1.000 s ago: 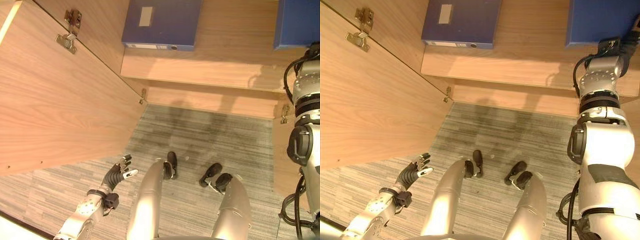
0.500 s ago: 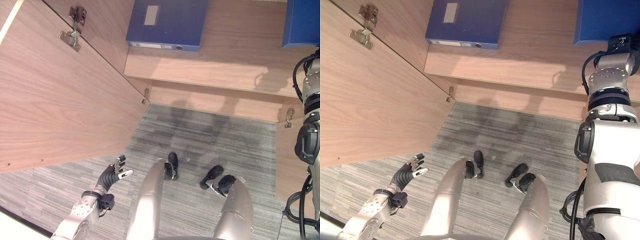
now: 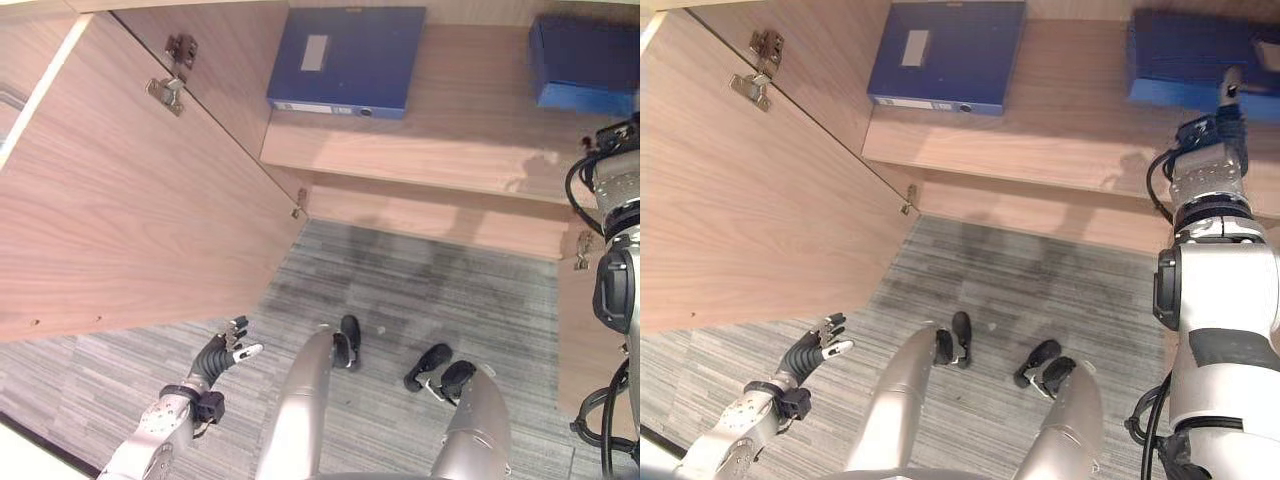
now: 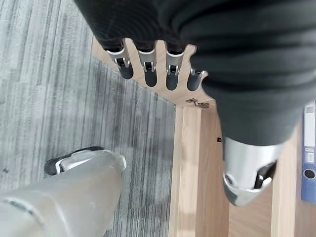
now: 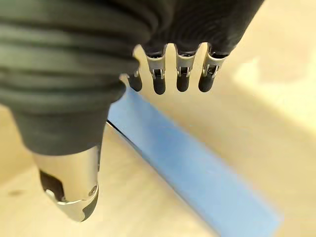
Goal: Put the empty folder in the office cabinet
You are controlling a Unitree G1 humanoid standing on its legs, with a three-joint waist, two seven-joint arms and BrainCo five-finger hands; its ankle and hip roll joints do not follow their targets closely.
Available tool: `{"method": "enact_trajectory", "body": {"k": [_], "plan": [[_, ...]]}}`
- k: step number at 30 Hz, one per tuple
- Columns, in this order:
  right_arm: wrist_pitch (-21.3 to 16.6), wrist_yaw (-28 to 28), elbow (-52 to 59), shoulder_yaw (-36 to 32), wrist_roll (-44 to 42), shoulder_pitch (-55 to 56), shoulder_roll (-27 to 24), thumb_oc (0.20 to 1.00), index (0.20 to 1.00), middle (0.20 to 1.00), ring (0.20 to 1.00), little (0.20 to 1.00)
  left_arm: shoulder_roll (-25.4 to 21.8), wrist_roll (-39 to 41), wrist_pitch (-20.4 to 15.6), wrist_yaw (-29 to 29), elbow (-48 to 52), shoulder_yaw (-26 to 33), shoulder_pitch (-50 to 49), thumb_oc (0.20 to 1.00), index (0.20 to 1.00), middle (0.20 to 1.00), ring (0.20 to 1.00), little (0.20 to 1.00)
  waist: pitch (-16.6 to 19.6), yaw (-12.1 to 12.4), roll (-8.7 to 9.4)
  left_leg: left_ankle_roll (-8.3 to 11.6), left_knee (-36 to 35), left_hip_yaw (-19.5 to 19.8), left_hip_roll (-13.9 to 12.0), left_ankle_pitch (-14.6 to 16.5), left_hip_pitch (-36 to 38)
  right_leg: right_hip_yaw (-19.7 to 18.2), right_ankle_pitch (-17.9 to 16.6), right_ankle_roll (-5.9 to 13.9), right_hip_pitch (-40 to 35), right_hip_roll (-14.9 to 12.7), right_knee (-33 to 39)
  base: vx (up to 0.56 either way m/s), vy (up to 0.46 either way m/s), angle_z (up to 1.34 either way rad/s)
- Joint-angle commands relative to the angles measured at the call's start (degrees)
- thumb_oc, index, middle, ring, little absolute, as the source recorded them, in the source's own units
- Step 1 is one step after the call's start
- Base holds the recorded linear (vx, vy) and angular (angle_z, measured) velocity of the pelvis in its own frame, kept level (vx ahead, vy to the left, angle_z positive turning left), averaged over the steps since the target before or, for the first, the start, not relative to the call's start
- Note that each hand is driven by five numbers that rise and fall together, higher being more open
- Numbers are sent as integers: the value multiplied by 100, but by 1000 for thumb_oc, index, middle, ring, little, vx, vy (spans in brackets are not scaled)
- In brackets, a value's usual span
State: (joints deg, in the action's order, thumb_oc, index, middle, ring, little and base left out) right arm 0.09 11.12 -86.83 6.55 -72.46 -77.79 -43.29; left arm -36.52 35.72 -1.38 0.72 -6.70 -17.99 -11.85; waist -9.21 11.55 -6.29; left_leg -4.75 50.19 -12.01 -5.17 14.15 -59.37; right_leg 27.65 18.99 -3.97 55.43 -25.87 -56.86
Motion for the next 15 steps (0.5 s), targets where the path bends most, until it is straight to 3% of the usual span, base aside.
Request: {"method": "enact_trajectory", "body": {"k": [1, 10, 13, 15], "plan": [[377, -514, 10, 302, 844, -388, -384, 1000, 1000, 1000, 1000, 1000, -363, 89, -56, 138, 281, 258, -97, 1000, 1000, 1000, 1000, 1000, -258, 168, 142, 454, -165, 11, -427, 268, 134, -93, 482, 669, -452, -105, 165, -15, -13, 4], [1091, -1225, -623, 1090, 2508, -492, -579, 1000, 1000, 1000, 1000, 1000, -471, 24, 41, 365, 406, 285, -136, 1000, 1000, 1000, 1000, 1000, -273, 215, 161, 443, -152, 24, -440, 241, 82, -55, 466, 678, -420, -153, 154, 0, 0, 0], [1298, -1592, -776, 1594, 3701, -447, -740, 1000, 1000, 1000, 1000, 1000, -541, -70, 105, 459, 456, 375, -191, 1000, 1000, 1000, 1000, 1000, -296, 228, 185, 442, -193, 32, -429, 212, 75, -2, 447, 691, -445, -187, 181, 0, 0, 0], [1329, -1700, -835, 1738, 4051, -440, -769, 1000, 1000, 1000, 1000, 1000, -541, -92, 126, 480, 502, 411, -226, 1000, 1000, 1000, 1000, 1000, -299, 230, 175, 437, -210, 39, -420, 203, 77, 3, 440, 695, -445, -194, 184, 0, 0, 0]]}}
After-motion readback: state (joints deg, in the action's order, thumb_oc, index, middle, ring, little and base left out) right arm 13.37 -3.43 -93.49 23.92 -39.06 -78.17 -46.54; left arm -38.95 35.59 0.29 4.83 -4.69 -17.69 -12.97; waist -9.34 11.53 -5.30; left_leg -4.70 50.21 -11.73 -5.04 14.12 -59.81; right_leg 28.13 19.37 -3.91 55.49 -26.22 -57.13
